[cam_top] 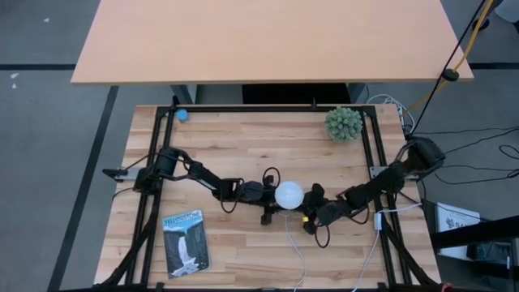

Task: Screw lightbulb
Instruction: Remove the lightbulb from the lamp

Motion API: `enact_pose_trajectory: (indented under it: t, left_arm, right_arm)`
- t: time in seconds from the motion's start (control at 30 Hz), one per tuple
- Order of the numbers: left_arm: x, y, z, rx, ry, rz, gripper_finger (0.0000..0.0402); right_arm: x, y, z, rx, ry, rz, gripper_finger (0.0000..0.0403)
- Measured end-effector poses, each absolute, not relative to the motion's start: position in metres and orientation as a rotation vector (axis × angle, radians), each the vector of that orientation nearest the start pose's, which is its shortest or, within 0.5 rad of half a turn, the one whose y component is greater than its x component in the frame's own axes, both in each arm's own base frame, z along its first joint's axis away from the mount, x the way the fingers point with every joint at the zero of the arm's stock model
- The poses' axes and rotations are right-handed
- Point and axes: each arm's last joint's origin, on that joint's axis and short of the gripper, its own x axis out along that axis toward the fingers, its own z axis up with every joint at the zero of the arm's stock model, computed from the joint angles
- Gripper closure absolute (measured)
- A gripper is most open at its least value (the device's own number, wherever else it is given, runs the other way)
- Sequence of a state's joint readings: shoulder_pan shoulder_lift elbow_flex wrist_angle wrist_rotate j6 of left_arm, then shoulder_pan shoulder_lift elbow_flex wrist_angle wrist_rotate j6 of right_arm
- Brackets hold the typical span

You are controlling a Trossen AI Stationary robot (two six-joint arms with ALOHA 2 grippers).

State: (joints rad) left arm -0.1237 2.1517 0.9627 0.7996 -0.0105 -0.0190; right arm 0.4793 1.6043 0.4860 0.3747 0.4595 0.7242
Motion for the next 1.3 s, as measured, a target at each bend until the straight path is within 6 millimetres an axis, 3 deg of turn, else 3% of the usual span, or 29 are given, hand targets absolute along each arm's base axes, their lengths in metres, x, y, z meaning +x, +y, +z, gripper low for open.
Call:
enact_pose_trajectory:
  t: [0.13,0.33,0.53,0.8,1.07,1.3]
  left_arm:
    - [0.398,-0.042,0.081,-0.001,0.403,-0.017,0.0232]
    - [0.398,-0.035,0.083,-0.009,0.370,0.203,0.0221]
    - [0.397,-0.031,0.083,-0.153,0.308,0.428,0.0229]
    - [0.396,-0.036,0.087,-0.198,0.253,0.513,0.0229]
    - [0.396,-0.042,0.089,-0.198,0.241,0.511,0.0229]
    - [0.412,-0.049,0.109,-0.127,0.193,0.478,0.0229]
  right_arm:
    - [0.223,0.109,0.131,0.427,0.636,-0.208,0.0403]
    - [0.216,0.105,0.156,0.474,0.430,-0.361,0.0403]
    - [0.221,0.097,0.155,0.408,0.260,-0.586,0.0403]
    - [0.242,0.088,0.152,0.387,0.198,-0.567,0.0394]
    - [0.249,0.080,0.155,0.360,0.165,-0.584,0.0307]
    - [0.252,0.077,0.157,0.352,0.172,-0.545,0.0205]
